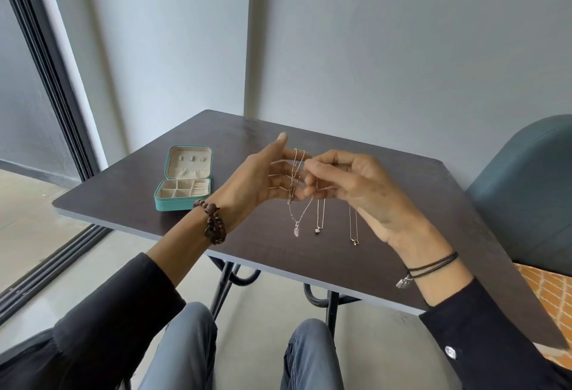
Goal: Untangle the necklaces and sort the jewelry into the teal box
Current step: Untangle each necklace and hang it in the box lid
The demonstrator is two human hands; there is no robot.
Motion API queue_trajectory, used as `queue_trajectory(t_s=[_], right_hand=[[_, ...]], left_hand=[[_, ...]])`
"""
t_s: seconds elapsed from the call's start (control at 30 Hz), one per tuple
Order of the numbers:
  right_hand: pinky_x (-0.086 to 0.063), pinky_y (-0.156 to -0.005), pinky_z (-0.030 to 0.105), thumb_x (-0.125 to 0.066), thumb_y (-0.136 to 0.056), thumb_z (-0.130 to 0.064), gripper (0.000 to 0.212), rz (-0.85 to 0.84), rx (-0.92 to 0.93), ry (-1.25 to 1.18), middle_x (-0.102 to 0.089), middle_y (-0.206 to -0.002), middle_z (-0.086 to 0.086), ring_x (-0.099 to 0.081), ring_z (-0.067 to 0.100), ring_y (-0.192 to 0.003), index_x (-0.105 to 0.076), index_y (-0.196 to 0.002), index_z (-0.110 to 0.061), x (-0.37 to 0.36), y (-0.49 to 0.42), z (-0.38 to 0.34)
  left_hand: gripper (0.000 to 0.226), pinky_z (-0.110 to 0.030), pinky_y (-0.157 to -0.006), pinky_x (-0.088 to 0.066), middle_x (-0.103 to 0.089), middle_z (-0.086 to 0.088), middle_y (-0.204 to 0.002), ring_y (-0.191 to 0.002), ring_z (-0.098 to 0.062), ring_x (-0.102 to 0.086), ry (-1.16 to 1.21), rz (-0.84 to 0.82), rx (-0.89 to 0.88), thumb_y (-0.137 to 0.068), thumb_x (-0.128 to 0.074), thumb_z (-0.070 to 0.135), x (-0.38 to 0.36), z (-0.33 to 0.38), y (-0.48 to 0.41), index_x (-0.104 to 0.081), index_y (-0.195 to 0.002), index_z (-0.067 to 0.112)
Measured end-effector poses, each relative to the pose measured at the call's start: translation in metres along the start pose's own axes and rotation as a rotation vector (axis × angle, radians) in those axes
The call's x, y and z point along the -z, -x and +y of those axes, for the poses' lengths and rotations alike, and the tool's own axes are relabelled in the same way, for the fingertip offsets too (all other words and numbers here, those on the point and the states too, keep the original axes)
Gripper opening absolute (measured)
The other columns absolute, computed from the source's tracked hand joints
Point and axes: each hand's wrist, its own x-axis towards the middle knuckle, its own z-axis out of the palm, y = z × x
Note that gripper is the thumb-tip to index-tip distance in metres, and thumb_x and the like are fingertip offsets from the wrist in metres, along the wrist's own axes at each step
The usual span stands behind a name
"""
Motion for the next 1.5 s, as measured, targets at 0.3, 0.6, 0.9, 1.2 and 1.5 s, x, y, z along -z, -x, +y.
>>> queue_trajectory(t_s=[0.3, 0.6, 0.9, 1.2, 1.5], right_hand=[[-0.051, -0.080, 0.032, -0.075, -0.090, -0.030, 0.019, 0.179, -0.024, 0.017, -0.075, -0.088, 0.008, -0.068, 0.017, -0.084, -0.076, -0.096, -0.012, 0.000, -0.001, 0.018], [-0.046, -0.089, 0.034, -0.067, -0.096, -0.036, 0.037, 0.106, -0.209, -0.308, -0.070, -0.090, 0.006, -0.066, 0.013, -0.085, -0.068, -0.118, -0.006, -0.009, 0.003, 0.028], [-0.054, -0.080, 0.032, -0.068, -0.085, 0.000, 0.019, 0.009, -0.224, -0.526, -0.066, -0.090, 0.015, -0.060, 0.022, -0.072, -0.061, -0.101, -0.006, -0.017, 0.001, 0.023], [-0.039, -0.047, 0.016, -0.071, -0.081, 0.000, 0.021, 0.066, -0.190, -0.597, -0.060, -0.075, 0.003, -0.053, 0.009, -0.060, -0.064, -0.100, -0.005, -0.011, -0.003, 0.026], [-0.033, -0.054, 0.023, -0.056, -0.101, -0.038, 0.042, -0.096, -0.149, -0.233, -0.055, -0.080, 0.018, -0.041, 0.015, -0.059, -0.071, -0.102, 0.001, -0.021, 0.005, 0.036]], left_hand=[[0.070, -0.032, -0.069, -0.049, -0.065, -0.013, -0.081, -0.058, -0.022, -0.051, -0.073, -0.118, 0.054, -0.102, -0.025, 0.056, -0.001, -0.002, 0.003, -0.066, -0.102, -0.001], [0.068, -0.034, -0.069, -0.054, -0.067, -0.016, -0.095, -0.057, -0.025, -0.057, 0.069, -0.154, 0.105, -0.099, -0.030, 0.061, 0.004, -0.010, 0.005, -0.062, -0.125, 0.006], [0.060, -0.036, -0.076, -0.051, -0.057, -0.008, -0.066, -0.061, -0.025, -0.061, 0.220, -0.087, 0.136, -0.100, -0.036, 0.054, 0.006, -0.015, 0.004, -0.072, -0.094, 0.007], [0.051, -0.031, -0.070, -0.052, -0.051, -0.005, -0.060, -0.057, -0.021, -0.058, 0.133, -0.028, 0.131, -0.100, -0.043, 0.047, 0.007, -0.016, 0.005, -0.060, -0.070, 0.011], [0.044, -0.027, -0.066, -0.052, -0.049, -0.004, -0.059, -0.053, -0.019, -0.050, 0.060, -0.024, 0.097, -0.098, -0.052, 0.036, 0.008, -0.006, 0.003, -0.063, -0.064, 0.010]])
